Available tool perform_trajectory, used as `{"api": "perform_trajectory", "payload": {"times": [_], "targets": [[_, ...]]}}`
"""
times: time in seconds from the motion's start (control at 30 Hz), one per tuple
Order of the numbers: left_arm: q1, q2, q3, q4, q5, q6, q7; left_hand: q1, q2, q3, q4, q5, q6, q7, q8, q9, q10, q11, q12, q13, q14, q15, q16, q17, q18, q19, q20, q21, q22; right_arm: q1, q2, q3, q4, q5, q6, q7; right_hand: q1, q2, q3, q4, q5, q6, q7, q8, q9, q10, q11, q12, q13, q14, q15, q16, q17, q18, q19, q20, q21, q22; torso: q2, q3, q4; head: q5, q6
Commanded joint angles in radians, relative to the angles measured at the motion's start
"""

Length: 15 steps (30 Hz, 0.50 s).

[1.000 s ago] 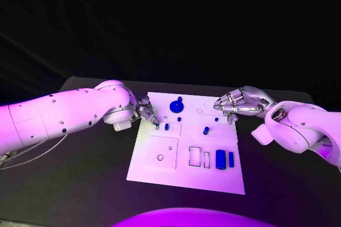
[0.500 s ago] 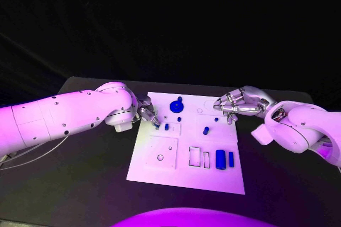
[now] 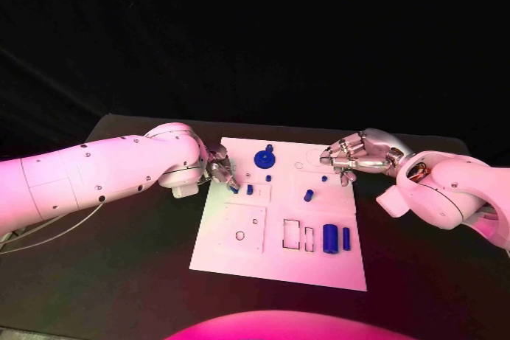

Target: Assemble the parts on the task board

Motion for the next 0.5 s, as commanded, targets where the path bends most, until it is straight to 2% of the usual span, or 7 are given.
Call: {"api": "perform_trajectory", "payload": {"times": [0.03,0.5], "targets": [[0.000,0.002,0.000,0.000,-0.005,0.029,-0.011,-0.001,0.008,0.078,-0.071,0.005,0.003,-0.007,0.004,0.002,0.008,0.000,0.006,0.001,0.104,-0.008,0.006,0.263,-0.009,0.048,-0.007,-0.004,0.133,-0.001,0.001,0.000,0.002,0.000,0.020,0.004,0.003,0.010,0.000,0.005,0.006,-0.007,-0.001,0.004,0.001,-0.010,0.000,0.005,0.001,-0.006,-0.002,-0.001,0.001,0.004,-0.006,-0.001,0.005,0.001,0.000,-0.0003,-0.0001,0.000,0.000],[-0.001,-0.001,0.000,0.001,-0.005,0.036,-0.020,-0.001,0.009,0.078,-0.071,0.005,0.003,-0.007,0.004,0.002,0.007,0.000,0.005,0.000,0.104,-0.008,0.006,0.263,-0.009,0.047,-0.007,-0.005,0.131,-0.001,0.000,0.000,0.003,0.000,0.025,0.002,0.002,0.011,0.000,0.005,0.006,-0.008,-0.001,0.004,0.002,-0.010,0.000,0.005,0.001,-0.007,-0.002,-0.004,-0.002,0.004,-0.006,-0.001,0.005,0.001,0.000,-0.0009,0.0002,-0.001,0.000]]}}
